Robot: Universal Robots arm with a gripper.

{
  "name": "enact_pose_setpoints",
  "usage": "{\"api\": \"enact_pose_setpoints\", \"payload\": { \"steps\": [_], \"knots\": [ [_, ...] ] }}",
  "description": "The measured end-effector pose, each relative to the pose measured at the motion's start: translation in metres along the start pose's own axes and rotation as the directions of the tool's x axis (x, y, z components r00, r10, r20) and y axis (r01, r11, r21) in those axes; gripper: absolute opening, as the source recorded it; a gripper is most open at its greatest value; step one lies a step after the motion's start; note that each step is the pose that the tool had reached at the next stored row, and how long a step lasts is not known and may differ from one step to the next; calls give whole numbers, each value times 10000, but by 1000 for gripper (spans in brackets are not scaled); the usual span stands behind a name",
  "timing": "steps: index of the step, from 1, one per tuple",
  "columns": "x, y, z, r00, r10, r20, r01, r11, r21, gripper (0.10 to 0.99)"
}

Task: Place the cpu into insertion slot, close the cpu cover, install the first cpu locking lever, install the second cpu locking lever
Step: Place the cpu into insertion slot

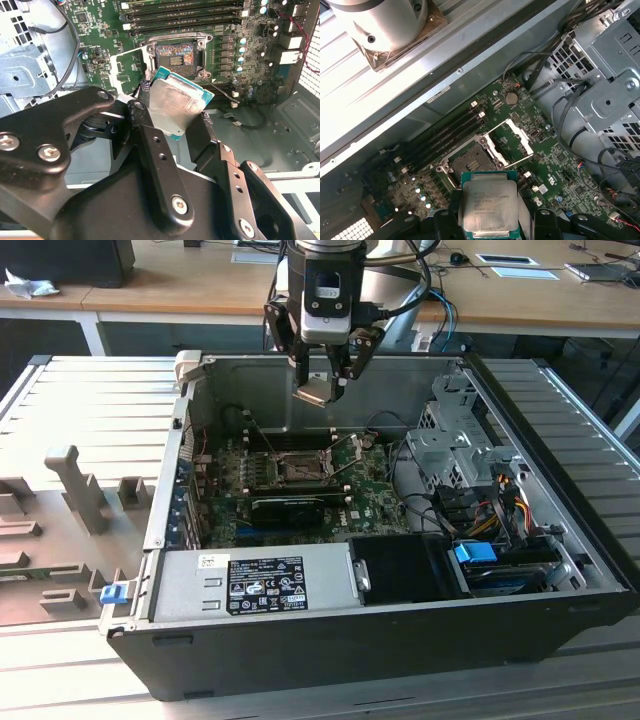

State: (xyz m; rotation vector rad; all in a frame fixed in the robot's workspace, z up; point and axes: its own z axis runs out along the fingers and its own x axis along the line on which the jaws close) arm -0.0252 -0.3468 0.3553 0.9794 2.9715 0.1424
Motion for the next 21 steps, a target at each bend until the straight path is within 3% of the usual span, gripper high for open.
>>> {"api": "enact_pose_setpoints", "payload": {
  "steps": [9,14,21],
  "knots": [
    [0,0,3,9998,194,18,-194,9998,-3,529],
    [0,-1,11,9964,847,78,-847,9964,-16,529],
    [0,-2,18,9918,1272,115,-1272,9919,-28,529]
  ]
}}
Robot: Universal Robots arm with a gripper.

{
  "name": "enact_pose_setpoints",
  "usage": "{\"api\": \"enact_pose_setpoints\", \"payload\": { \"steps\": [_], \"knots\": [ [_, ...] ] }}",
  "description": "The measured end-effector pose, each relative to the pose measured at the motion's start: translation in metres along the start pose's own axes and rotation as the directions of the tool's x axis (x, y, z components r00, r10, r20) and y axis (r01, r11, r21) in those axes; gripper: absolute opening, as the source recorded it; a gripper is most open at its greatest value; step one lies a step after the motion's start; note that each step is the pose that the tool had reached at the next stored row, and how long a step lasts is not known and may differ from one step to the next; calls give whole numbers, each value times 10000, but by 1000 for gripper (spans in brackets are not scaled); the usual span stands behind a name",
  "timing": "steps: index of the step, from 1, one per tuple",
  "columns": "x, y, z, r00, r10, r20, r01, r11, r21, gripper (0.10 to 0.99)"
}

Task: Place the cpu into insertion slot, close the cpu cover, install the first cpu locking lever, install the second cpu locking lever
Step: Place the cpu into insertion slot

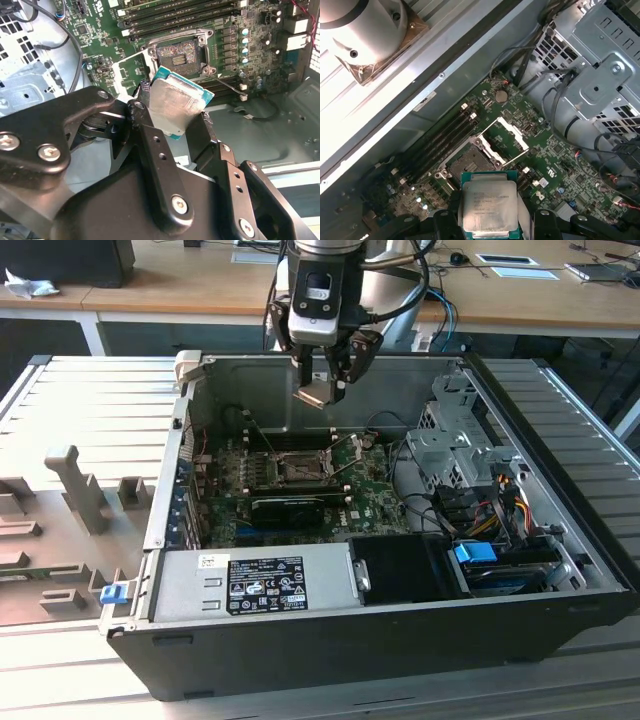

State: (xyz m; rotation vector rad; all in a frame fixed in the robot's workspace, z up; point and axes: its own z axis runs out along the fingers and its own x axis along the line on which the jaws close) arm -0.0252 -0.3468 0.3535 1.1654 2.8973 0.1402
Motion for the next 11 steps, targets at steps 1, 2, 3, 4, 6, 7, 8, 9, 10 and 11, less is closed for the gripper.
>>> {"api": "enact_pose_setpoints", "payload": {
  "steps": [1,2,3,4,6,7,8,9,10,11],
  "knots": [
    [0,0,1,10000,35,3,-35,10000,-1,529],
    [0,0,1,10000,69,6,-69,10000,-2,529],
    [0,0,1,9999,108,10,-108,9999,-2,529],
    [0,0,2,9999,141,12,-141,9999,-3,529],
    [0,0,4,9997,260,23,-260,9997,-6,529],
    [0,0,4,9996,285,25,-285,9996,-7,529],
    [0,-1,5,9995,312,27,-312,9995,-7,529],
    [0,-1,5,9994,354,31,-354,9994,-8,529],
    [0,0,6,9993,385,34,-385,9993,-9,529],
    [0,-1,6,9992,406,36,-406,9992,-9,529]
  ]
}}
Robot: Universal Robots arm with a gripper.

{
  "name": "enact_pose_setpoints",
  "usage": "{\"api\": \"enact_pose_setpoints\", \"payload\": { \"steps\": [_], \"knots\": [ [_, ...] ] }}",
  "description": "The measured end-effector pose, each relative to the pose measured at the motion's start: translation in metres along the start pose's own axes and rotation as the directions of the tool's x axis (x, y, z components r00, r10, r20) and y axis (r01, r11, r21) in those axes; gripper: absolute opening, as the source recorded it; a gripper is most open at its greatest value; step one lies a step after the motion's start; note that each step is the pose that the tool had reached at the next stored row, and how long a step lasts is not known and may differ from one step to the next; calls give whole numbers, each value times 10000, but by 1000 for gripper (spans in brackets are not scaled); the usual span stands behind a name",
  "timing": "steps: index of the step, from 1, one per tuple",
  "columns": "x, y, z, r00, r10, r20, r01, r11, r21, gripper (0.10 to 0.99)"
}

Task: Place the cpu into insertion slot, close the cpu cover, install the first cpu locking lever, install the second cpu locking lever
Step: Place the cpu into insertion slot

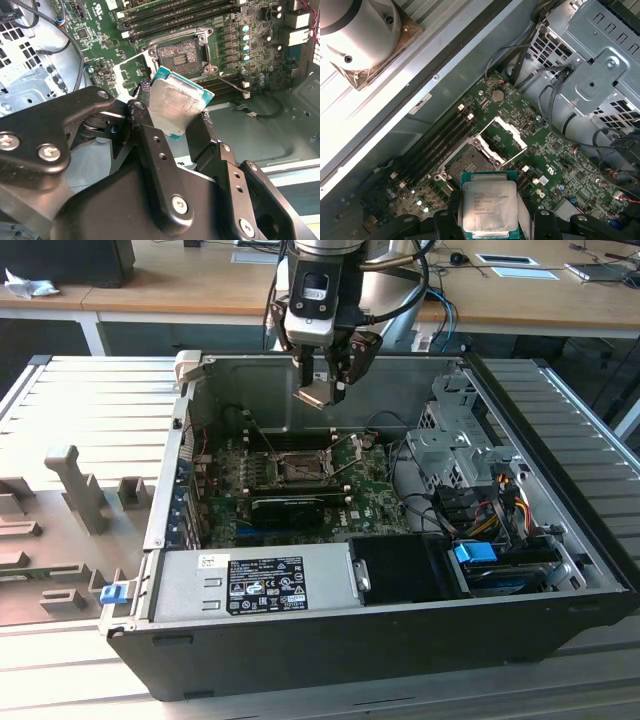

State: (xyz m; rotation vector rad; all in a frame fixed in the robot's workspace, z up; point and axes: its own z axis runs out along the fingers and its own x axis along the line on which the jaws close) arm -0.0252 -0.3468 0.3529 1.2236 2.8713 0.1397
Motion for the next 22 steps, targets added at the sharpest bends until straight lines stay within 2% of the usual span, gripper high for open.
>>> {"api": "enact_pose_setpoints", "payload": {
  "steps": [22],
  "knots": [
    [0,-1,12,9979,649,57,-649,9979,-15,529]
  ]
}}
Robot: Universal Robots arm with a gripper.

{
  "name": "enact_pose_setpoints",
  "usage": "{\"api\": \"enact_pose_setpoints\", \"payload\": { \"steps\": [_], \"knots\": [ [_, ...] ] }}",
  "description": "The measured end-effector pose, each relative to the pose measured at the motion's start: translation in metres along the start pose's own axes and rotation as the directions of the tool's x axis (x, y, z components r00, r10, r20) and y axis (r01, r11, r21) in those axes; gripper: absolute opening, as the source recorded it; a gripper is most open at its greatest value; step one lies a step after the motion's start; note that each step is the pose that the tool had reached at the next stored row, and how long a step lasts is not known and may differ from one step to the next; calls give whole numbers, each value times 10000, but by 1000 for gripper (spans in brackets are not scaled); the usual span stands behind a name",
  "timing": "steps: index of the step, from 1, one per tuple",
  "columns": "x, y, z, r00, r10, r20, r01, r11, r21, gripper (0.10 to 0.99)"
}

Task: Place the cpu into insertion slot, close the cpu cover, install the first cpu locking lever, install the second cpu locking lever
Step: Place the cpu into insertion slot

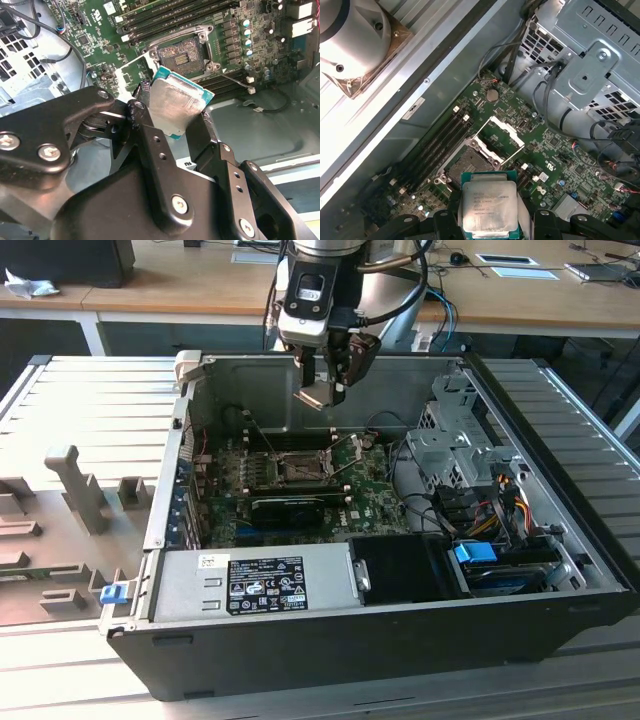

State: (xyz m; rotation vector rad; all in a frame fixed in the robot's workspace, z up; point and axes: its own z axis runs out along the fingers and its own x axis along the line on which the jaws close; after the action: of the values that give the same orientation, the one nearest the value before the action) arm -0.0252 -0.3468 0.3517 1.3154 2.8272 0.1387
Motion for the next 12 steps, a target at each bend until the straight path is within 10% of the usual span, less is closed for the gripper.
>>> {"api": "enact_pose_setpoints", "payload": {
  "steps": [12],
  "knots": [
    [0,-1,7,9989,467,42,-467,9989,-10,529]
  ]
}}
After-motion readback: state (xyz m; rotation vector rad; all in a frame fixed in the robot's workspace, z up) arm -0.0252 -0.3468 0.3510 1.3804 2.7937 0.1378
